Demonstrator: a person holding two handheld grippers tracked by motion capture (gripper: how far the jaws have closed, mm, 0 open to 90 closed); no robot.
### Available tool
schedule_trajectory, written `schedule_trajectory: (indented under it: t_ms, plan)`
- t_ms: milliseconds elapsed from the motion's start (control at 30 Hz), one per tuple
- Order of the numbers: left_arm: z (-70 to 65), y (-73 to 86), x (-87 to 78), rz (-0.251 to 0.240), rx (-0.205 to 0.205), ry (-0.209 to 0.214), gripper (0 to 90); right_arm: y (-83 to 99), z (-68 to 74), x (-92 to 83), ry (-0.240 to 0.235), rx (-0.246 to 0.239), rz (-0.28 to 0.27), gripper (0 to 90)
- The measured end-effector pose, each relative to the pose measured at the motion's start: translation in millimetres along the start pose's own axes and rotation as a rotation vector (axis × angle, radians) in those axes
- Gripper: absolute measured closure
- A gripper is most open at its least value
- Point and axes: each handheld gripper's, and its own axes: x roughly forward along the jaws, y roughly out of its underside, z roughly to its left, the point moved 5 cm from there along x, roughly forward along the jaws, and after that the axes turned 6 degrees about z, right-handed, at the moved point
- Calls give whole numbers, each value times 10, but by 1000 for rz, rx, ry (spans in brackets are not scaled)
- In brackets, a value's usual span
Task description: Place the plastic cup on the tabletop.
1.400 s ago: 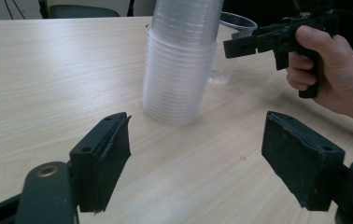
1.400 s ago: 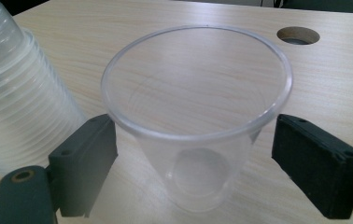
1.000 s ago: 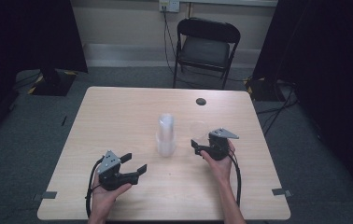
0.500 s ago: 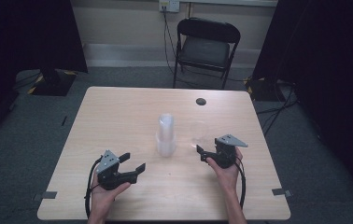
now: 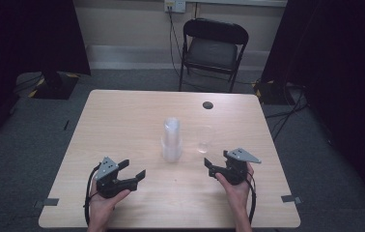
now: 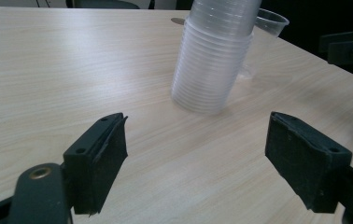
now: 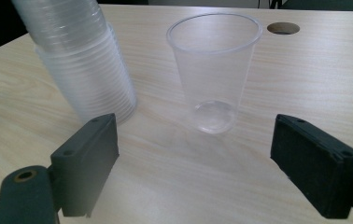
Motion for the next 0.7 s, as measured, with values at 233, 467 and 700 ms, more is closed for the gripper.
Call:
schedule_trajectory:
  t_ms: [233, 467, 700]
  plan:
    - [-2, 43, 6, 8, -6, -2, 192, 112, 90, -125, -8, 17, -10, 146]
    - [5, 91, 11, 11, -16, -7, 192, 220, 135, -259, 0, 36, -18, 146]
    - [20, 109, -4, 5, -17, -16, 192, 345, 276, -257, -3, 36, -14, 146]
